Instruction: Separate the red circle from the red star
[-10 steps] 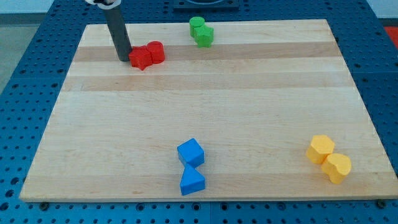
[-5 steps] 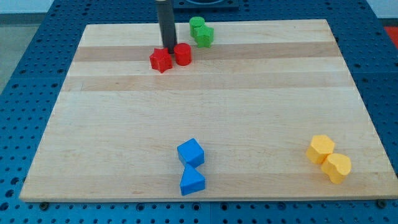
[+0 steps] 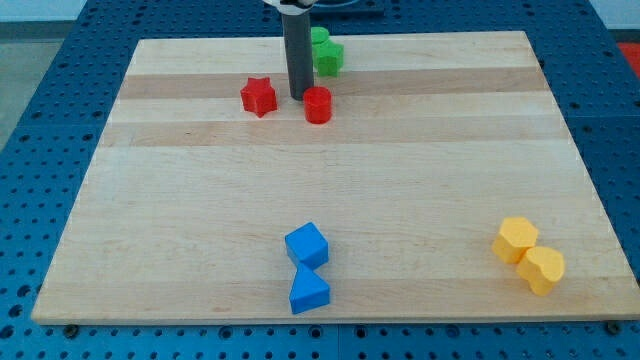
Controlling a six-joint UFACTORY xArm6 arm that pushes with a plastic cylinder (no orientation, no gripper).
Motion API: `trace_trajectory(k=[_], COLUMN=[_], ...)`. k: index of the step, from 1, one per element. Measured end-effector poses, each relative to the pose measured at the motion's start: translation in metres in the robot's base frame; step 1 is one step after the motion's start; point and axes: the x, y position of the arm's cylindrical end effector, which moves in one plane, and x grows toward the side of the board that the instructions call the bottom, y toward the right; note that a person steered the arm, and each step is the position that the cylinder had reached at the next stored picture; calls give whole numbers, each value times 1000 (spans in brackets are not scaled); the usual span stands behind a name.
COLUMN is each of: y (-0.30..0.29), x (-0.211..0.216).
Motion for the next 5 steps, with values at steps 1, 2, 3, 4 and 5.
trace_trajectory(k=[1, 2, 3, 4, 5], y=[15, 23, 28, 34, 46], x=[13, 33, 57, 84, 110])
